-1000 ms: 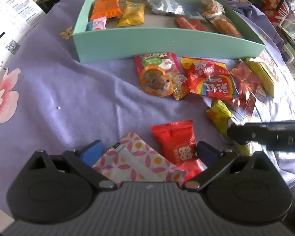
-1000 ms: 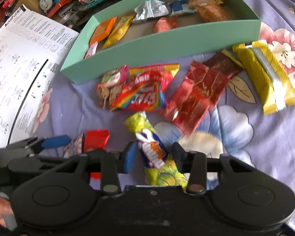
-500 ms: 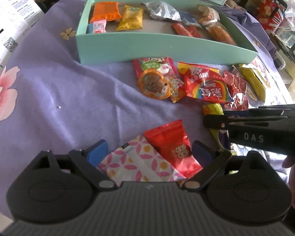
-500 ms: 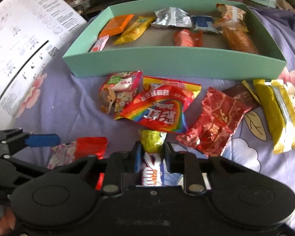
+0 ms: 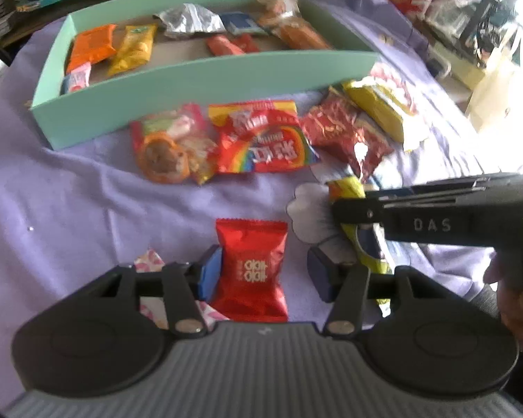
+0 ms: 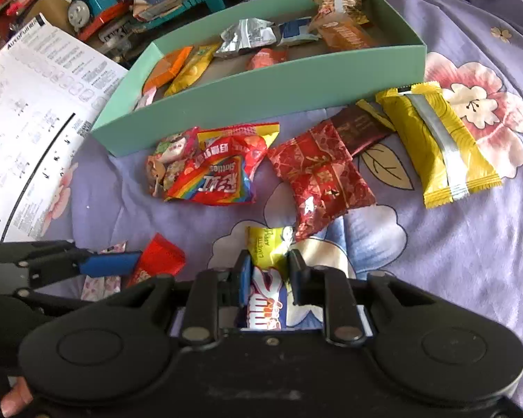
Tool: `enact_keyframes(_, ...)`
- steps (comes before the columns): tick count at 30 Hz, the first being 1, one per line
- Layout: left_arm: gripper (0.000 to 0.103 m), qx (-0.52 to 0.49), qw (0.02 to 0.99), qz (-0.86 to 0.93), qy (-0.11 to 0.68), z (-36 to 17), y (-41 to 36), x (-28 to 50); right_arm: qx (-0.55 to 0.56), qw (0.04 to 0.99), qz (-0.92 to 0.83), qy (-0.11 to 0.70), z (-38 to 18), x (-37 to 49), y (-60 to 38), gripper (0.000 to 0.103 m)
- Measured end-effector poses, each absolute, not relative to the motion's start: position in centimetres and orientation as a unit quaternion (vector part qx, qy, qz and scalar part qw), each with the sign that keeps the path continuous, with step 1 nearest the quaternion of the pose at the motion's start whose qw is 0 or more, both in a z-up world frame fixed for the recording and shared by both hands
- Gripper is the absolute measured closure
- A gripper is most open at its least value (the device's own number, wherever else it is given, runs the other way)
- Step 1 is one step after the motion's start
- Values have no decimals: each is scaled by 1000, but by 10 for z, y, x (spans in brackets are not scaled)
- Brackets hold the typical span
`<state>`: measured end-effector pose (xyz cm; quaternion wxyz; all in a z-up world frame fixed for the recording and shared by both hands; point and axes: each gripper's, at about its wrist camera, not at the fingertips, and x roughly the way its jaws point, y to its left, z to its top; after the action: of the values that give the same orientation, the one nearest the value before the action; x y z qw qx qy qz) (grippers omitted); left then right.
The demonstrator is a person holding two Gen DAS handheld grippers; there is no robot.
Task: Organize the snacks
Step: 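Grasp red square candy pack with left tool while right tool grasps white-yellow candy stick, then place red candy pack in tray with left tool while right tool places candy stick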
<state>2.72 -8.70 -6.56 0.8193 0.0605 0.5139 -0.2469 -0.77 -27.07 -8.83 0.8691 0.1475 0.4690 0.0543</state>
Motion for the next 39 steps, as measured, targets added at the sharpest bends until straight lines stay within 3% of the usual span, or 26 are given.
enact_keyframes(8,49,74,821,-227,519,-60,-80,23,126,881,63,452,-90,-15,-266,82)
enact_keyframes(10,62,82,814,-231,527,-63,-84,21,110,885,54,448,-89,-17,-259,82)
enact_keyframes(16,69,96,821,-221,518,-64,-91,15,117,887,36,445,-83,-27,-264,83)
enact_keyframes(25,69,29,842,-214,495,-29,-74,33,196,883,49,424,-56,-29,-288,83)
enact_keyframes(39,69,-16,890,-175,421,31,-54,105,173,929,31,327,39,44,-317,83)
